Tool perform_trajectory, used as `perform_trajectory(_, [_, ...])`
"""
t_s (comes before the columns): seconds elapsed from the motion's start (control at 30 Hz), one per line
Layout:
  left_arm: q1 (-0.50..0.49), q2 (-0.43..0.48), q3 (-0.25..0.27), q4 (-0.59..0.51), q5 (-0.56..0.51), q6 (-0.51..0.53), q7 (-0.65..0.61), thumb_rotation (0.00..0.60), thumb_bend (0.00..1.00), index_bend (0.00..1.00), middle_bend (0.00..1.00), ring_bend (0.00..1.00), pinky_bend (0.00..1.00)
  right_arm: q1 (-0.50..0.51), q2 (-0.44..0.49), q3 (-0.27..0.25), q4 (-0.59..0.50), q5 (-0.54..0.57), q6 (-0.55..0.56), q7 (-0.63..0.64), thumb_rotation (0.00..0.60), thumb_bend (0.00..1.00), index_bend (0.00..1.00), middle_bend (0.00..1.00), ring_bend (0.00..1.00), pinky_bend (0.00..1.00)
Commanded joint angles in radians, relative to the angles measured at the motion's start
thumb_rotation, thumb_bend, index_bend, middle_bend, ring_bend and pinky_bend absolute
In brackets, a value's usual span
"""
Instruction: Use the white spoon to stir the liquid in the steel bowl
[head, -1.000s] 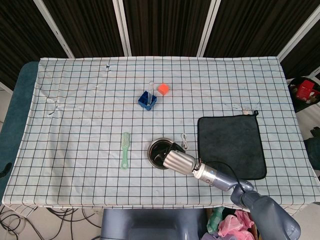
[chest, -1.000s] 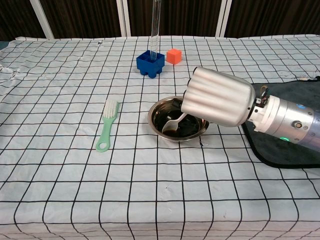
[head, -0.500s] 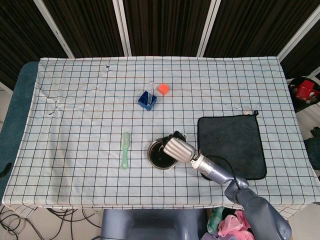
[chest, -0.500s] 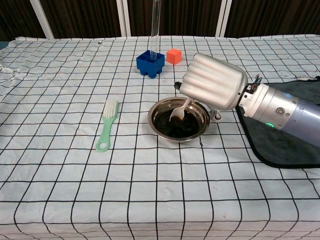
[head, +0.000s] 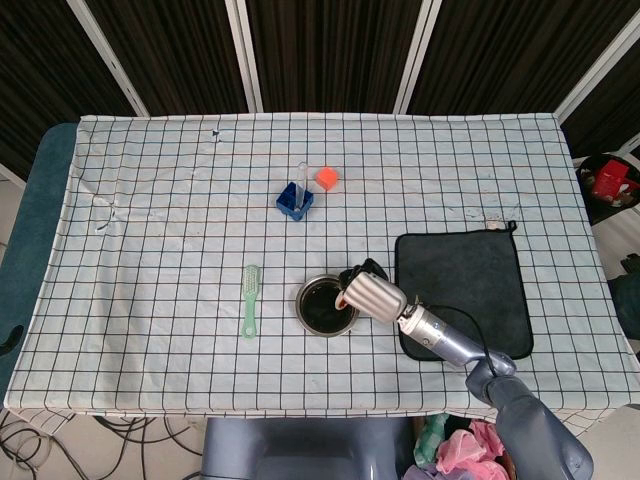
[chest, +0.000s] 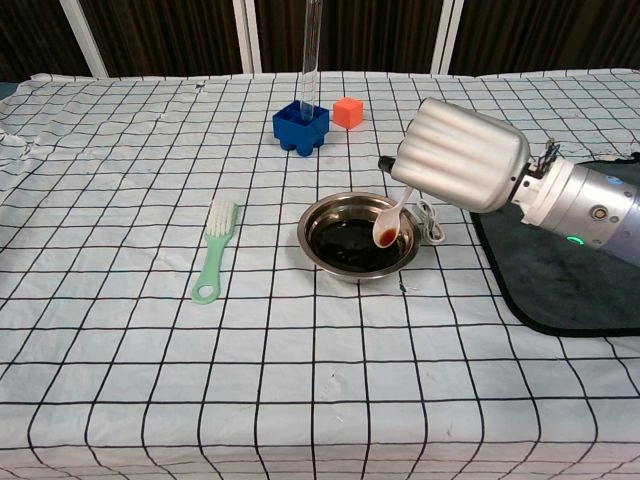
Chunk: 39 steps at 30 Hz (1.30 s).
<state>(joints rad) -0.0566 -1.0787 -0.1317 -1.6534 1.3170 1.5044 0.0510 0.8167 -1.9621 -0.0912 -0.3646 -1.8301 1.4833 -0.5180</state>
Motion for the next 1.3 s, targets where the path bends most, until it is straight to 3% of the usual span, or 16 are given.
perform_trajectory(0.03, [0.000,-0.001,0.000,0.000,0.000,0.000,0.002,0.600,0.24,0.10,0.03,0.00,0.00,-0.012,0.018,-0.017,-0.033,-0.018,0.035,0.002,0.600,0.43,0.80,0.84,1.00,1.00])
perform_trajectory(0.33, [-0.003,-0.005,0.002,-0.002,0.000,-0.005,0.011,0.600,0.24,0.10,0.03,0.00,0.00,-0.028,0.044,-0.051,-0.145,-0.060,0.080,-0.025,0.600,0.43,0.81,0.84,1.00,1.00])
perform_trajectory(0.63, [-0.002,-0.004,0.001,-0.001,-0.001,-0.003,0.007,0.600,0.24,0.10,0.03,0.00,0.00,-0.007,0.035,-0.030,-0.224,-0.066,0.066,-0.056,0.600,0.43,0.81,0.84,1.00,1.00])
perform_trajectory(0.9, [-0.002,-0.002,-0.001,0.000,-0.003,-0.004,0.001,0.600,0.24,0.10,0.03,0.00,0.00,0.019,-0.001,0.007,-0.205,-0.048,0.026,-0.070,0.600,0.43,0.81,0.84,1.00,1.00])
perform_trajectory(1.3, [-0.002,0.003,0.001,0.000,-0.002,-0.008,-0.003,0.600,0.24,0.10,0.03,0.00,0.00,0.046,-0.055,0.063,-0.086,0.005,-0.029,-0.056,0.600,0.43,0.81,0.84,1.00,1.00])
